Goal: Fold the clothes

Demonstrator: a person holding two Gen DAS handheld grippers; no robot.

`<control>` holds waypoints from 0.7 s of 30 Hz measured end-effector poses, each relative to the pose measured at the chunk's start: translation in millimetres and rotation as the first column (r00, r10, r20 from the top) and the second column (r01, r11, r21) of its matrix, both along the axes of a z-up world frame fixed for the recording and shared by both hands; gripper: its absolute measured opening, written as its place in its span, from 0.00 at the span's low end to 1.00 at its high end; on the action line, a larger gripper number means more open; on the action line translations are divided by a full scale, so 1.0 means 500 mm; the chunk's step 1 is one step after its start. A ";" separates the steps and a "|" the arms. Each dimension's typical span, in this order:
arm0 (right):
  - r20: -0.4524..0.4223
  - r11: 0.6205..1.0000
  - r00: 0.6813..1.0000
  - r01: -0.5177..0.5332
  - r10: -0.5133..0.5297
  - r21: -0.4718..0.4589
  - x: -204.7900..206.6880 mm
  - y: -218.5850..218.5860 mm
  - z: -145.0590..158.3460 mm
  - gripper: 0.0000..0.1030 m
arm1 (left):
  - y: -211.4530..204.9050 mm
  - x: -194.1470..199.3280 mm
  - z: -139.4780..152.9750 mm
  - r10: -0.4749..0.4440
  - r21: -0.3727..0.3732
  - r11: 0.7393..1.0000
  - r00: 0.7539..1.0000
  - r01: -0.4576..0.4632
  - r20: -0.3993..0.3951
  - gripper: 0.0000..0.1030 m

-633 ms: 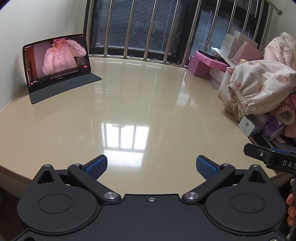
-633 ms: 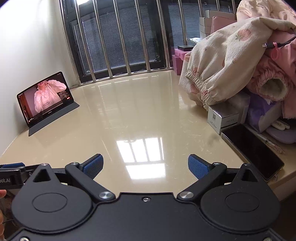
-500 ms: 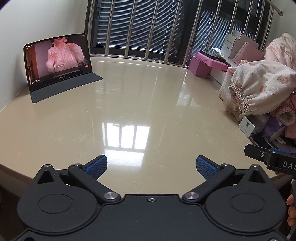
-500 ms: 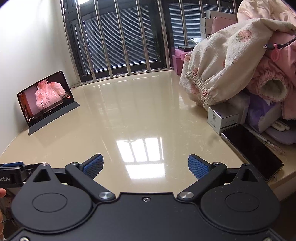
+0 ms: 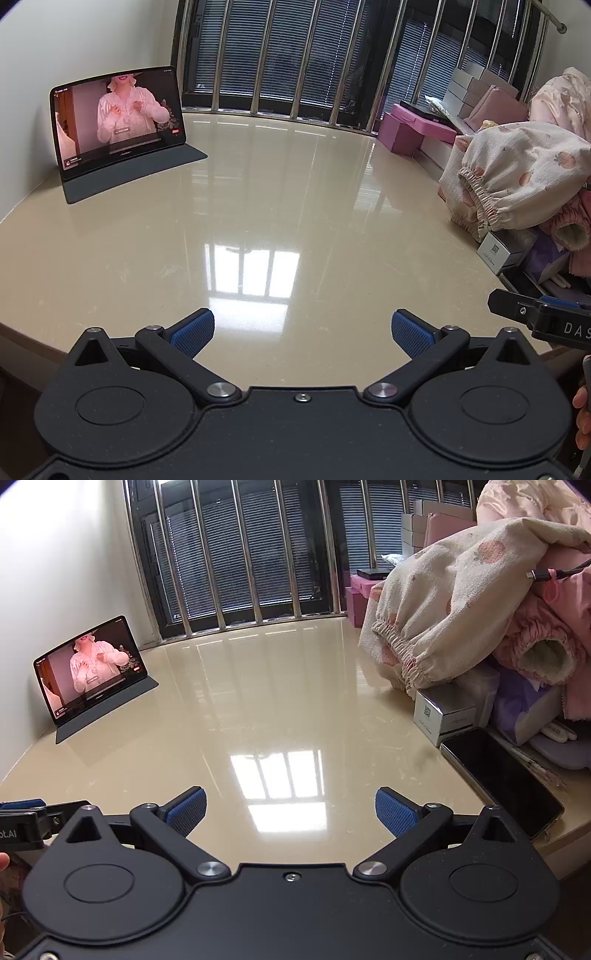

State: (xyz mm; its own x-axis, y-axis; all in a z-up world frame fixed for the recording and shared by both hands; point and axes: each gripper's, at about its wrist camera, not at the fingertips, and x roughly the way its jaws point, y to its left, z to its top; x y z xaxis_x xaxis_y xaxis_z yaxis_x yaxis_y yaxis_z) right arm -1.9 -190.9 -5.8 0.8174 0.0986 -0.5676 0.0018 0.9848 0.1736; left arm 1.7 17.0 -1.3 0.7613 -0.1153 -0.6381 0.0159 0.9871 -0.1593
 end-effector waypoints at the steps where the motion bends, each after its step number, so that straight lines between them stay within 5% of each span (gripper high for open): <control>1: 0.000 1.000 1.000 0.000 0.000 -0.002 0.000 0.001 0.000 0.97 | 0.001 0.002 -0.001 -0.002 0.000 1.000 1.000 0.002 -0.001 1.00; 21: -0.028 0.999 1.000 -0.012 0.010 -0.046 0.020 0.018 -0.012 0.97 | 0.017 -0.001 -0.017 -0.011 0.007 1.000 1.000 0.011 0.003 1.00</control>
State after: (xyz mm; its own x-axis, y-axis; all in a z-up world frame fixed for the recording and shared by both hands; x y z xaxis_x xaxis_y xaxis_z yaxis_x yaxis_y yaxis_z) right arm 7.8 -181.9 -11.9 0.8003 0.0810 -0.5941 -0.0050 0.9917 0.1285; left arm 1.4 25.5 -9.8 0.7620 -0.1194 -0.6365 0.0274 0.9879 -0.1525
